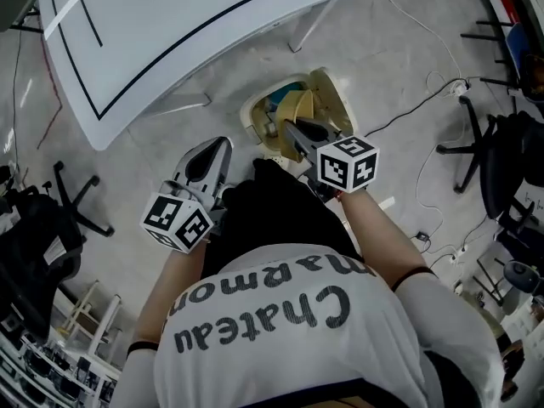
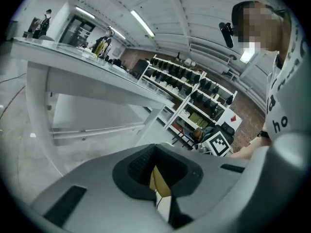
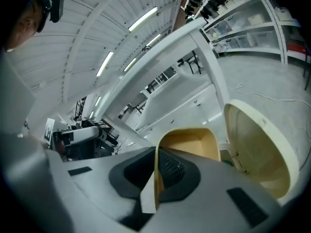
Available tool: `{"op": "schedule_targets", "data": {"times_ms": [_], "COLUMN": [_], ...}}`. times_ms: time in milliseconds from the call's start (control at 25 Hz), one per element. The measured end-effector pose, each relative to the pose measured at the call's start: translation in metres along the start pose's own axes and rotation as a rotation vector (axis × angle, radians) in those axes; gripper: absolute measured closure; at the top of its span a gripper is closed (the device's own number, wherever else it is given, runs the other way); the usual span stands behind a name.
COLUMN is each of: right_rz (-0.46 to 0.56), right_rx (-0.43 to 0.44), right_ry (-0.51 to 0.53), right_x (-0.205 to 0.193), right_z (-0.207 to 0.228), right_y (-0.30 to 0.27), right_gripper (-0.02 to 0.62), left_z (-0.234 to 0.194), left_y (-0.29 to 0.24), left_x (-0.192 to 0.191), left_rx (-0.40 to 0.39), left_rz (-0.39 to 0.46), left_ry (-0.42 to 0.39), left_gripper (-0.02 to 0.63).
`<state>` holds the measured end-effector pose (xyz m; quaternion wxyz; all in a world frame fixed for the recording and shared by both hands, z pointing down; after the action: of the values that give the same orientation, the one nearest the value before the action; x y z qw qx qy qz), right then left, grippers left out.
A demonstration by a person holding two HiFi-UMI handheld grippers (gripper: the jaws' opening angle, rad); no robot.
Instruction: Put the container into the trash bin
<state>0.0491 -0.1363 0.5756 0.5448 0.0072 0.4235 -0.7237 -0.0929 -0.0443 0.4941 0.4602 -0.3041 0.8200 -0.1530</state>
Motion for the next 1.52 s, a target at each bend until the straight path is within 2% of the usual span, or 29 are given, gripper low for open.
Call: {"op": "schedule_targets", "data": {"times_ms": [200,400,680,840,960,1200,1520], "right_rz": [-0.066,-0.114,-0.071,-0.058,-0.051,-0.078,-0.168], "right_rx": [-0.025,-0.072,-0.176,-0.219,-0.249,-0.285,-0.317], "right_ry": [-0.005,0.007,-0.023,-0.057,-0.081,-0.119,-0.117], "right_x": [-0.022,-0.040,-0.049,-0.058,-0.065,-0.080,-0.094], "right_z": [0.024,0.046,0.074,0.083,0.090,0.107,0.135], "right_y": [-0.034,-0.064,-0.095,-0.107,-0.117,-0.134,-0.157], "right_gripper": [0.561,0.561,0.561,0.561,0.561,0.561,0.560], "left_z": [-0.016,-0.034,-0.052,-0.053,-0.061,-0.070,-0.071], "left_y": [-0.014,-0.023,-0.052,-0.074,-0.085,-0.095,-0.101], "left_x": [-0.019,-0.041,-0.068,-0.069,-0.070,-0.073,-0.090], "left_rx": [-0.008,-0.001,-0.100,-0.185,-0.215,-0.240,-0.255], "left_rz": [-0.040,-0.147,-0.217,-0.244,-0.250,-0.259,-0.304], "left_ry": [-0.007,-0.056,-0.020,-0.053,-0.073,-0.121,-0.178], "left_gripper": [0.583,0.581,0.581,0.581,0.581,0.581,0.581]}}
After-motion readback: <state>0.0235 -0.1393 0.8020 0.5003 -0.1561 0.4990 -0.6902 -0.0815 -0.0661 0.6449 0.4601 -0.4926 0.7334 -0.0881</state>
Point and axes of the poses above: the fingertips, and each gripper's own axes: y backward along the fingers, z to its right, x out of its top, the point moved 4 cm from there along y, backward along the fingers, and after that the axes turned 7 degrees about -z, right-handed, at the moved point
